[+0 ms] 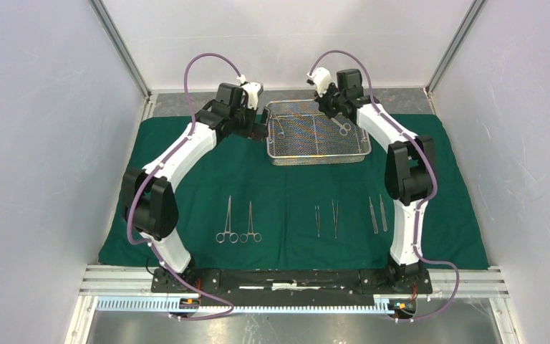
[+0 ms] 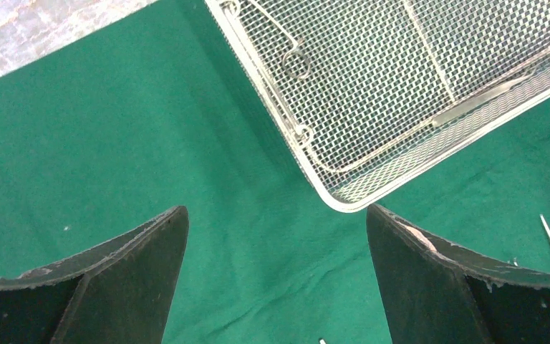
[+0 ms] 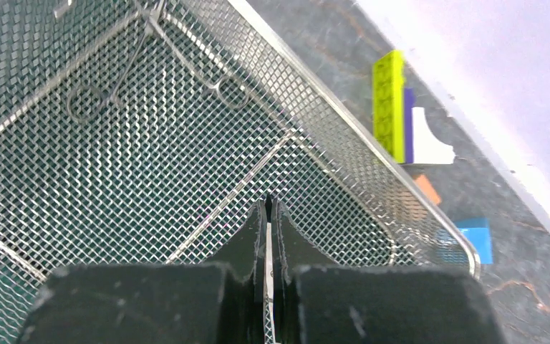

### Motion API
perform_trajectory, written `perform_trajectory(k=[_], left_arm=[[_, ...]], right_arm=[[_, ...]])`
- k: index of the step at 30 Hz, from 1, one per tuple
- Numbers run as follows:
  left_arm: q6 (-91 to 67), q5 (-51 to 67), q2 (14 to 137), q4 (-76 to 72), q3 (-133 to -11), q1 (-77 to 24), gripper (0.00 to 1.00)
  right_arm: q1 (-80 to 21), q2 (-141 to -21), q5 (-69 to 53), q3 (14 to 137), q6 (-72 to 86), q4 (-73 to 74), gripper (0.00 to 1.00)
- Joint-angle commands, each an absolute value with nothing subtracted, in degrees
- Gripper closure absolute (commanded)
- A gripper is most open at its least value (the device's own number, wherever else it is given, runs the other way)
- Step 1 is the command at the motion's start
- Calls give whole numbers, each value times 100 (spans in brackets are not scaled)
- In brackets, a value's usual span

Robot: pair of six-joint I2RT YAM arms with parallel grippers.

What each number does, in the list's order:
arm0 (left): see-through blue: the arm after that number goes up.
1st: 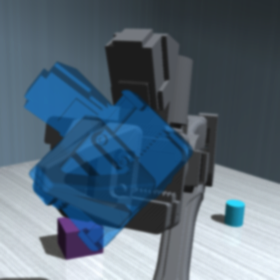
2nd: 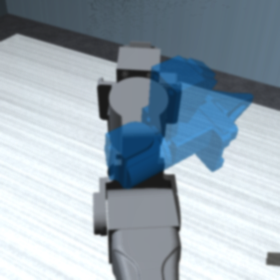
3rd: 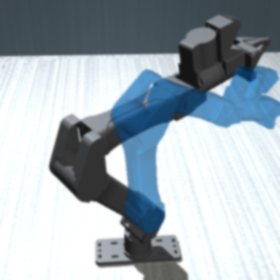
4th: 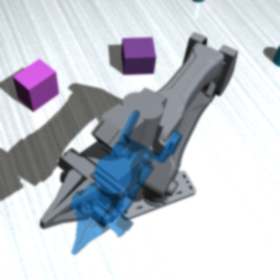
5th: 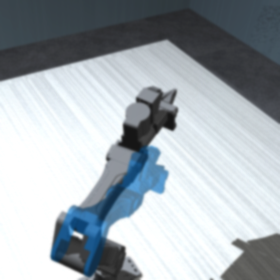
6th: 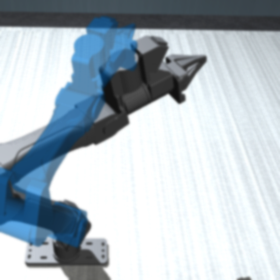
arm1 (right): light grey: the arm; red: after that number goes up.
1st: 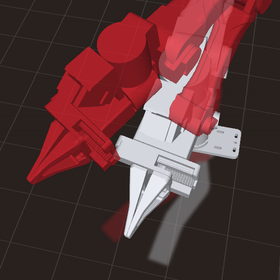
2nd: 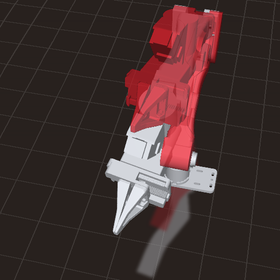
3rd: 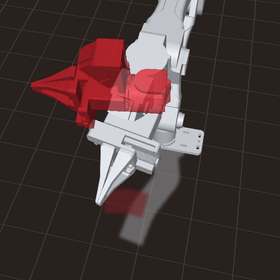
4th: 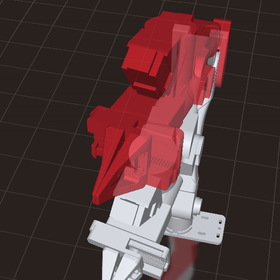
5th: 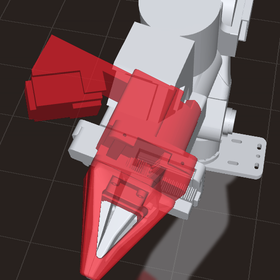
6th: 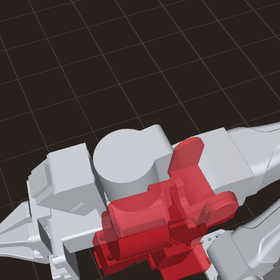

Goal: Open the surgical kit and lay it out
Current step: Pick up the medical item from the container, then place the medical item in the surgical kit.

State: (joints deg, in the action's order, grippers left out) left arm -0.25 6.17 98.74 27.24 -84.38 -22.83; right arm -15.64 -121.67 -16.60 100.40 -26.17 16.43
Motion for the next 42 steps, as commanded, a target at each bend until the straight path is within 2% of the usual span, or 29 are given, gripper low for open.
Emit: perform_trajectory(k=[1, 7, 12, 19, 23, 26, 33, 42], left_arm=[[-228, 1041, 9928, 2443, -8841, -2257, 0], [-1054, 1708, 10128, 2060, -9071, -2275, 2], [-1680, 2085, 10259, 1944, -9208, -2297, 5], [-2195, 2724, 9797, 261, -8031, -2630, 9], [-2389, 2609, 9891, 98, -7976, -2989, 15], [-2842, 2674, 10104, -160, -8019, -3082, 21], [-3324, 2681, 10618, -329, -8153, -3376, 29], [-3652, 2839, 11200, -481, -8533, -3606, 31]], right_arm=[[-1562, -11604, -1335, 10301, -1908, 1125, 100], [-1564, -11123, -920, 10111, -775, 979, 100], [-1573, -10546, -748, 9397, 380, 919, 100], [-1590, -9799, -902, 8206, 1605, 632, 100], [-1637, -9475, -933, 7717, 2166, 466, 100], [-1699, -9307, -954, 7469, 2403, 410, 100], [-1731, -8983, -963, 6932, 2875, 163, 100], [-1731, -8918, -1026, 6697, 3061, 53, 100]])
